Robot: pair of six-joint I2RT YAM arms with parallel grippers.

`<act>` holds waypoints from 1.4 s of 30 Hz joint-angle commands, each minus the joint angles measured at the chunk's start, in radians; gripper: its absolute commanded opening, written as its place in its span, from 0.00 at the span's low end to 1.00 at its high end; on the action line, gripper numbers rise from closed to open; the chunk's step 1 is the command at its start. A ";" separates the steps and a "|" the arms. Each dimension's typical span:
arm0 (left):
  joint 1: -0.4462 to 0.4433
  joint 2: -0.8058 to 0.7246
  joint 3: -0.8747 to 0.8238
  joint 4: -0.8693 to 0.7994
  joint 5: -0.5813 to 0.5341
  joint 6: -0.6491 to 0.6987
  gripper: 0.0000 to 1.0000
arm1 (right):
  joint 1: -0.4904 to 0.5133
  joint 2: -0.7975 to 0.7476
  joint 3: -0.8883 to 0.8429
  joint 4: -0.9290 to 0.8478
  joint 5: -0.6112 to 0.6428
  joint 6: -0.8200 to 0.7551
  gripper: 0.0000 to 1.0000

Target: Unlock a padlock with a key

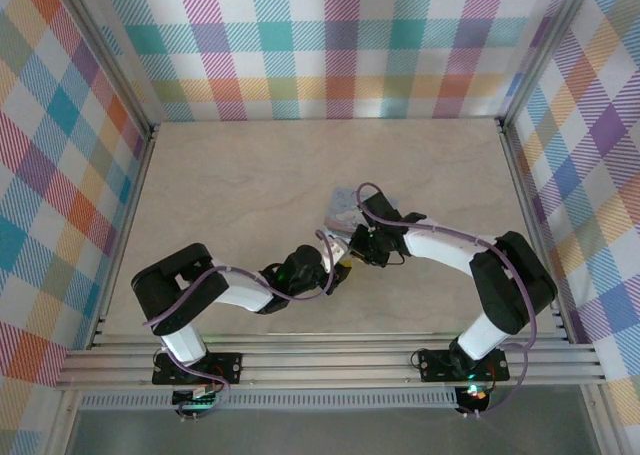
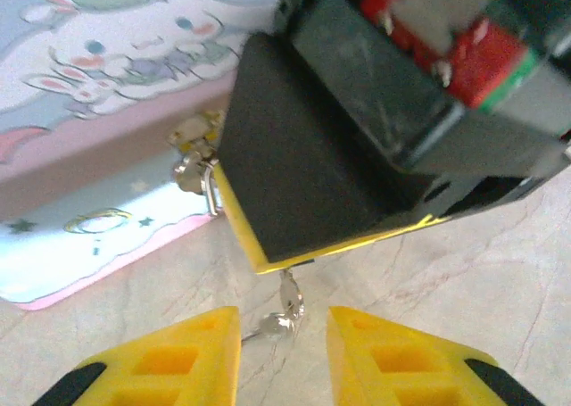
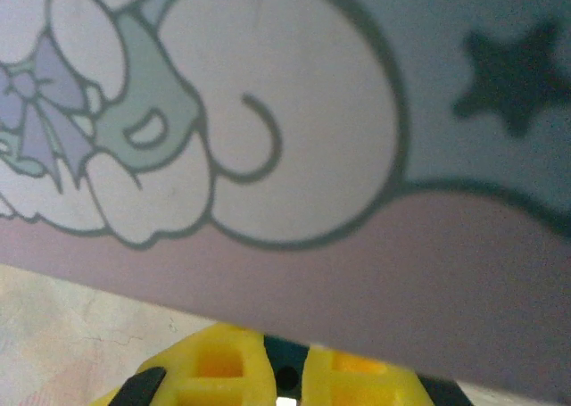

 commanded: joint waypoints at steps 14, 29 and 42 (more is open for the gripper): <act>-0.007 -0.058 -0.049 -0.013 -0.002 -0.102 0.33 | -0.187 -0.149 -0.140 0.030 -0.028 -0.013 0.00; -0.008 -0.064 -0.055 -0.039 0.018 -0.106 0.33 | -0.186 -0.195 -0.105 0.092 0.063 0.056 0.00; -0.007 -0.112 -0.063 -0.091 0.002 -0.100 0.33 | -0.186 -0.093 -0.252 0.254 0.027 0.103 0.00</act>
